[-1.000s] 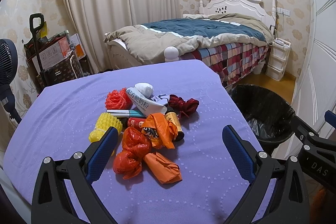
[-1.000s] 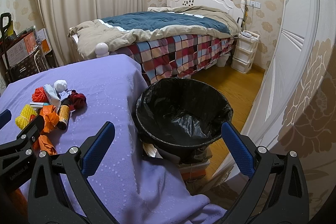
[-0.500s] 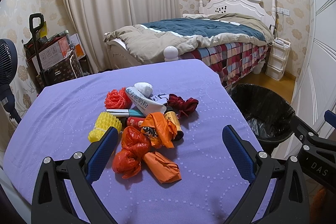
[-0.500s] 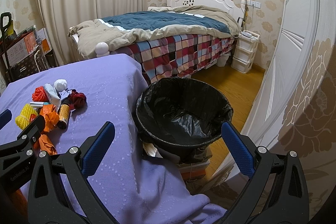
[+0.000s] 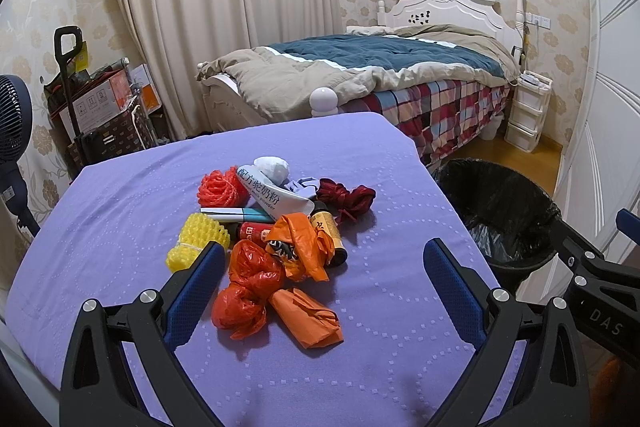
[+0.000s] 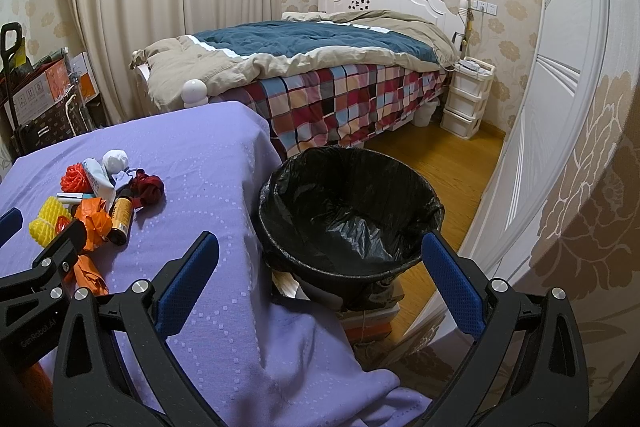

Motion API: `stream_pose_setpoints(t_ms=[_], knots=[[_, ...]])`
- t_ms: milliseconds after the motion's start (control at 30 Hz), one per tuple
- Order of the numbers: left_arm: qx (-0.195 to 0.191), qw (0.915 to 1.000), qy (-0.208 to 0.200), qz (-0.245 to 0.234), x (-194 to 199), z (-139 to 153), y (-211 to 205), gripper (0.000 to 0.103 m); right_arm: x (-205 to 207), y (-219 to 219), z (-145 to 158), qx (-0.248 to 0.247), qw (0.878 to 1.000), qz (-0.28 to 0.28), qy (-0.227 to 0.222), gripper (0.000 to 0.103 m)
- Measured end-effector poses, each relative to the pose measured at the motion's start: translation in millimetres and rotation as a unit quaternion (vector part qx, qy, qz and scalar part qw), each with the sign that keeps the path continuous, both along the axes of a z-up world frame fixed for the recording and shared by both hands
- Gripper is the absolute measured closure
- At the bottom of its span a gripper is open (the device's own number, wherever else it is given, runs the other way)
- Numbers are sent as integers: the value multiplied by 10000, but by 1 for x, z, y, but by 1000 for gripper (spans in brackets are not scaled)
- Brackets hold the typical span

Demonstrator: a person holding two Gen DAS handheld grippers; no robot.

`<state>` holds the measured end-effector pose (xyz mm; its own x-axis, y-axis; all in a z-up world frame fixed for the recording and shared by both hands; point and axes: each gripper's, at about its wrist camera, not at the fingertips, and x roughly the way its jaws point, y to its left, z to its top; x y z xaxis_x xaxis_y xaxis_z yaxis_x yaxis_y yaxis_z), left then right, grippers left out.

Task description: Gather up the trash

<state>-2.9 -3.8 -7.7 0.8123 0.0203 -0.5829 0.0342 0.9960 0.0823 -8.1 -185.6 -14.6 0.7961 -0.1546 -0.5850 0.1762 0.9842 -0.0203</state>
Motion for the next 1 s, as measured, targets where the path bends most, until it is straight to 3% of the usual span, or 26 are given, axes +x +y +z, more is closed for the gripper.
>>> stream_pose_setpoints(t_ms=[367, 533, 800, 933, 1000], knots=[[5, 10000, 71, 17, -2, -3, 5, 6, -5, 7, -6, 100, 9998, 110, 115, 4], [-9, 9997, 190, 129, 2, -6, 29, 7, -5, 13, -29, 102, 9994, 273, 194, 4], [29, 9981, 385, 475, -1, -12, 79, 7, 0, 39, -31, 153, 9976, 582, 354, 5], [119, 9970, 432, 639, -7, -14, 103, 7, 4, 58, -29, 185, 9950, 867, 466, 24], [140, 9963, 452, 723, -11, -16, 114, 7, 6, 68, -30, 291, 9923, 1057, 572, 27]])
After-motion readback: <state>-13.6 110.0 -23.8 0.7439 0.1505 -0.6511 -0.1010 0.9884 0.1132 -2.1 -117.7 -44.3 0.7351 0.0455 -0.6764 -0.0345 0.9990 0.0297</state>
